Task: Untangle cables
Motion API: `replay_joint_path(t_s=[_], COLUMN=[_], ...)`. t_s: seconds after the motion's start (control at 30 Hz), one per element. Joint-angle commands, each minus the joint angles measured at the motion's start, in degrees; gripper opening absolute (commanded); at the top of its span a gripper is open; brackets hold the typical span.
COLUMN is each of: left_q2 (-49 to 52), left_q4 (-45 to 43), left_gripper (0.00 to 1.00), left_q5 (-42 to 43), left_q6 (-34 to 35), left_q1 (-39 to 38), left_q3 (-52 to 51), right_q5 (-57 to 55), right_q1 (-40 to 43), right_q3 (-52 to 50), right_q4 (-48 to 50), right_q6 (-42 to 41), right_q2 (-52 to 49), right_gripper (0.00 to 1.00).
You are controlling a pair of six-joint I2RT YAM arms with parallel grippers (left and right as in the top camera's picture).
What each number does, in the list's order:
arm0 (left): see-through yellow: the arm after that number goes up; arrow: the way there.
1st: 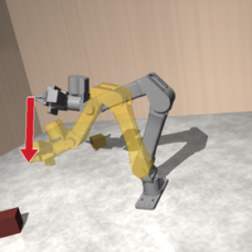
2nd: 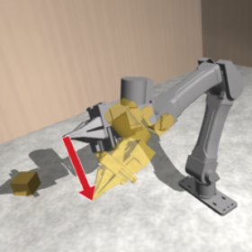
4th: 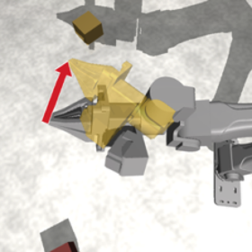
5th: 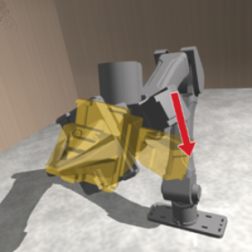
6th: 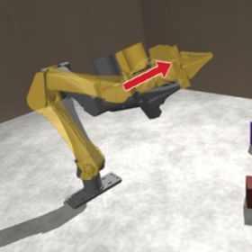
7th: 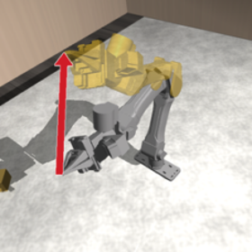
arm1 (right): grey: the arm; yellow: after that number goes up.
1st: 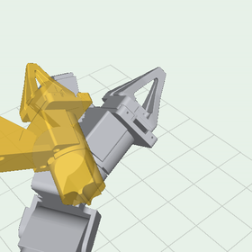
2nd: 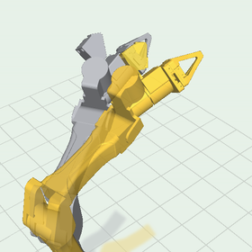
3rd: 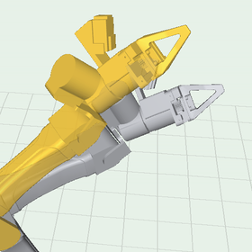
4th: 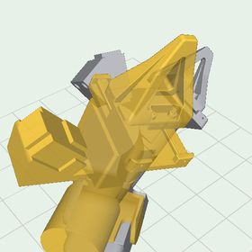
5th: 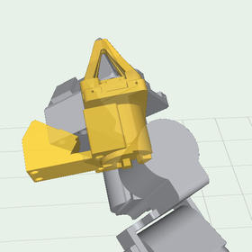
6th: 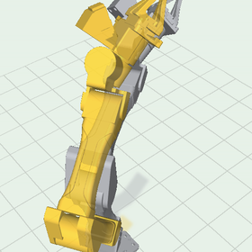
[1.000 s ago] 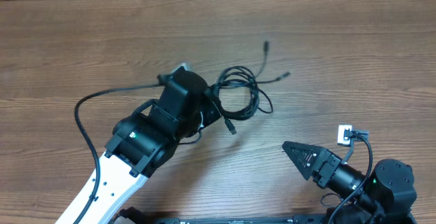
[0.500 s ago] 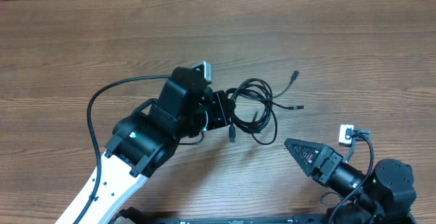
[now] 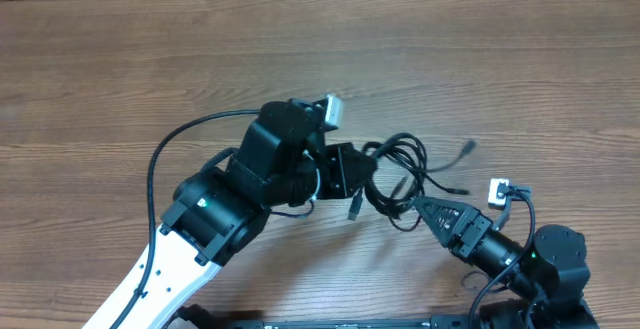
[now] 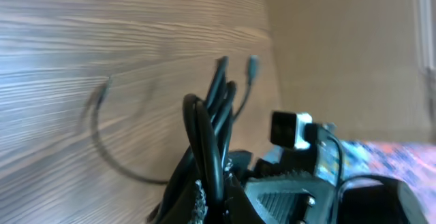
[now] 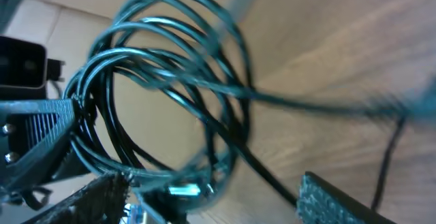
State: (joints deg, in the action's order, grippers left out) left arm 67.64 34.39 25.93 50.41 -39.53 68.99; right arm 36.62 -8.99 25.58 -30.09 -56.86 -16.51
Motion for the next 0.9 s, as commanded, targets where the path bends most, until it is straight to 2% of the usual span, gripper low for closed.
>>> replay_joint_path(t_s=[0.0,0.2,0.33,0.5,0.6,0.7,0.87], left_q2=[-0.3,-0.3,-0.3,-0.2,-0.2,0.2,2.1], left_q4=[-2.9,-3.6,-4.1,-3.8,-0.2,4.0,6.3], left_gripper=[0.04,0.04,0.04,0.04,0.05,0.04,0.05], left_q5=[4.9,5.7,6.1,3.6,-2.6,-9.5,-14.3], left_q6=[-1.1,-1.0,0.9,0.7,0.8,1.5,7.8], left_q1=[-1.5,-2.4,-2.4,-2.5,-2.5,-2.5,-2.5], left_q3=[0.5,0.5,0.5,0.5,0.5,0.5,0.5], right_q5=[-0.3,1.9,2.2,8.3,15.3,22.7,27.8], right_q1=[0.0,0.0,0.0,0.0,0.0,0.0,0.0], right_q3=[-0.2,-0.2,-0.2,-0.2,-0.2,-0.2,-0.2], right_q4=[2.7,9.2,9.4,9.4,9.6,12.0,15.5], right_q6=[-0.2,-0.2,0.3,2.3,5.4,8.9,11.6], right_q2=[-0.2,-0.2,-0.2,-0.2,-0.2,-0.2,-0.2], right_gripper=[0.70,0.41,0.24,0.10,0.04,0.04,0.04])
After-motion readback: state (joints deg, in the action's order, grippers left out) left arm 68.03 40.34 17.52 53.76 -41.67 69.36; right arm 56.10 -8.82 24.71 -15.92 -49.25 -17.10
